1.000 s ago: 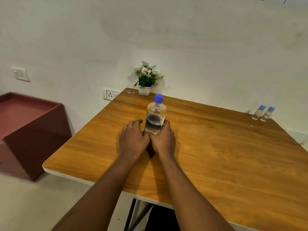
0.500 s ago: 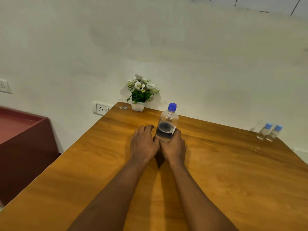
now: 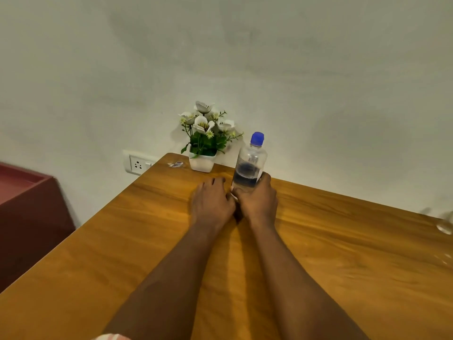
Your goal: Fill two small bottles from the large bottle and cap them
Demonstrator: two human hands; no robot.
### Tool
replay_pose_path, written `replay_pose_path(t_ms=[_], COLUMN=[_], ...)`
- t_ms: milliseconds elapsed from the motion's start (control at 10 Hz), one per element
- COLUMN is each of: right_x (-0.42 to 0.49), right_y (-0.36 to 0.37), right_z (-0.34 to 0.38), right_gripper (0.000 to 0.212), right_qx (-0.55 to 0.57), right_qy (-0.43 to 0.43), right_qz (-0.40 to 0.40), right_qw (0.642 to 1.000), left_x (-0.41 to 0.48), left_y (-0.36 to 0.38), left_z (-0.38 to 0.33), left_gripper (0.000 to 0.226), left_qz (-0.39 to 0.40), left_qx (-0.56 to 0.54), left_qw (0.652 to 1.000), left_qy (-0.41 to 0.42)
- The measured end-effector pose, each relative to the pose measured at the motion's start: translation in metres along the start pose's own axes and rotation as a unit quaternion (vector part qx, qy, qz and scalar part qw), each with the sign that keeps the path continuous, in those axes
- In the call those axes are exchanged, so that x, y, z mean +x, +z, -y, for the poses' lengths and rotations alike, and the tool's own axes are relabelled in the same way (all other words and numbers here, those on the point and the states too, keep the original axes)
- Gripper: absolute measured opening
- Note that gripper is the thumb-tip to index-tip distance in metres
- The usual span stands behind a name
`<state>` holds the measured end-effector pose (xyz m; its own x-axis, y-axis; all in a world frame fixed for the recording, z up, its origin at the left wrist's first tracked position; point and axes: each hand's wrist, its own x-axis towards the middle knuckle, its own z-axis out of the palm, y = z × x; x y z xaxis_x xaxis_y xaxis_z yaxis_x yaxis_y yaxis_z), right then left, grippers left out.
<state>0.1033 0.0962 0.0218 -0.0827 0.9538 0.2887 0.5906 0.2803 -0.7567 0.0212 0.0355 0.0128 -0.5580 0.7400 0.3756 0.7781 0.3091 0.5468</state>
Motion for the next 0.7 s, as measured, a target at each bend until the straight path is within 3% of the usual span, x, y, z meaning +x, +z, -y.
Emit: replay_pose_path(t_ms=[200,500,700], right_x=[0.034,0.05,0.037], right_y=[0.019,0.03,0.017], right_z=[0.0,0.001,-0.003], right_gripper=[0.065,0.063,0.078], right_qx=[-0.004,0.002,0.033], right_qy=[-0.018,-0.03,-0.032], right_qz=[-0.006,0.002,0.011], right_qw=[1.0,1.0,0.999], left_x=[0.037,0.054,0.042], left_y=[0.017,0.023,0.022], left_z=[-0.003,-0.003,-0.004], left_gripper=[0.034,0.034,0.028], left_qz=[-0.004,-0.006,0.002], left_qx=[0.024,0.03,0.05], left_qw=[0.999,0.999,0.997], left_qy=[0.023,0.011,0.054])
